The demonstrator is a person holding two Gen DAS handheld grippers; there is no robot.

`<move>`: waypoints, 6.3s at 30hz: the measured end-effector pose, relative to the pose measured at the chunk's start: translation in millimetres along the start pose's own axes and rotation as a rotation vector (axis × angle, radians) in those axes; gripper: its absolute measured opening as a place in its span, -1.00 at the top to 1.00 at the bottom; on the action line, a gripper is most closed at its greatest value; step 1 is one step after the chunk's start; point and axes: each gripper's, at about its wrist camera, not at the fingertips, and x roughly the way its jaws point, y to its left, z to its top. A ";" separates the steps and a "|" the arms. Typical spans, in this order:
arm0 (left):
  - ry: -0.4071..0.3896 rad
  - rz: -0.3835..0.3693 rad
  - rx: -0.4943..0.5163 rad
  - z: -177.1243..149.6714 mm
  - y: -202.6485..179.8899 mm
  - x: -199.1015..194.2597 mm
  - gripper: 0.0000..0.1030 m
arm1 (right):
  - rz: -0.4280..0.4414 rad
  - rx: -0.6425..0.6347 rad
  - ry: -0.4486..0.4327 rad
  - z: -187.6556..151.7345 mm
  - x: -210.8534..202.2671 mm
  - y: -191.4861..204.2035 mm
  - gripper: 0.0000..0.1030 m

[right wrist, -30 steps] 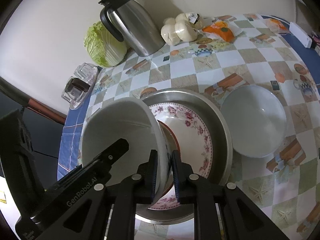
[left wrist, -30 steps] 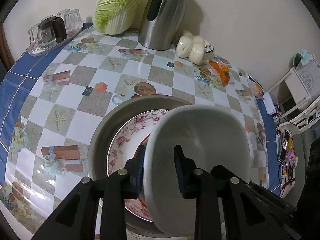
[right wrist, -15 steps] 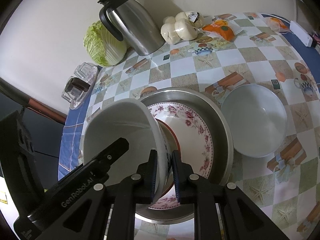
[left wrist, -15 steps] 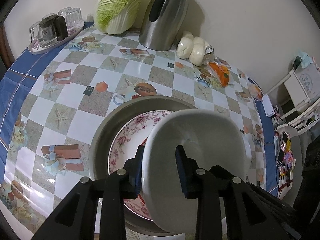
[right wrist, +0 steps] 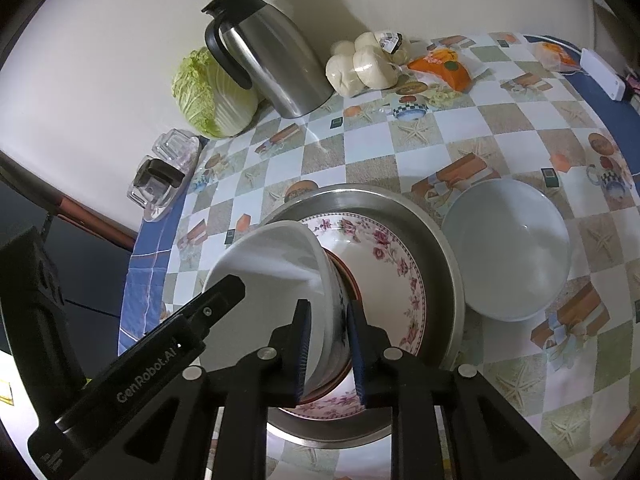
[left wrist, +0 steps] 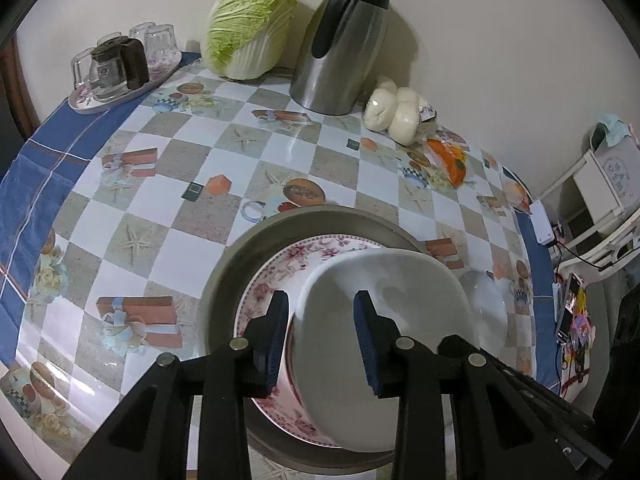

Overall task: Organize plates and bowls
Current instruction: 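Lower the white square bowl onto the red-rimmed bowl in the basin, then open the right tool to release the white square bowl, then withdraw the right tool and move it toward the white round bowl, then close the right tool on the rim of the white round bowl, then lift the white round bowl on edge with the right tool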

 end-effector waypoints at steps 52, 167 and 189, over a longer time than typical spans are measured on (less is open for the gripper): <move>-0.062 0.155 -0.077 9.5 28.2 -14.7 -0.71 | -0.087 -0.004 -0.063 6.7 -11.4 -9.6 -0.97; 0.057 -0.015 0.418 -23.0 -200.2 105.5 -0.06 | -0.250 0.232 -0.068 31.3 3.1 -206.5 0.77; 0.114 -0.025 0.476 -39.2 -204.9 133.9 0.46 | -0.179 0.284 -0.035 27.9 11.4 -209.8 0.76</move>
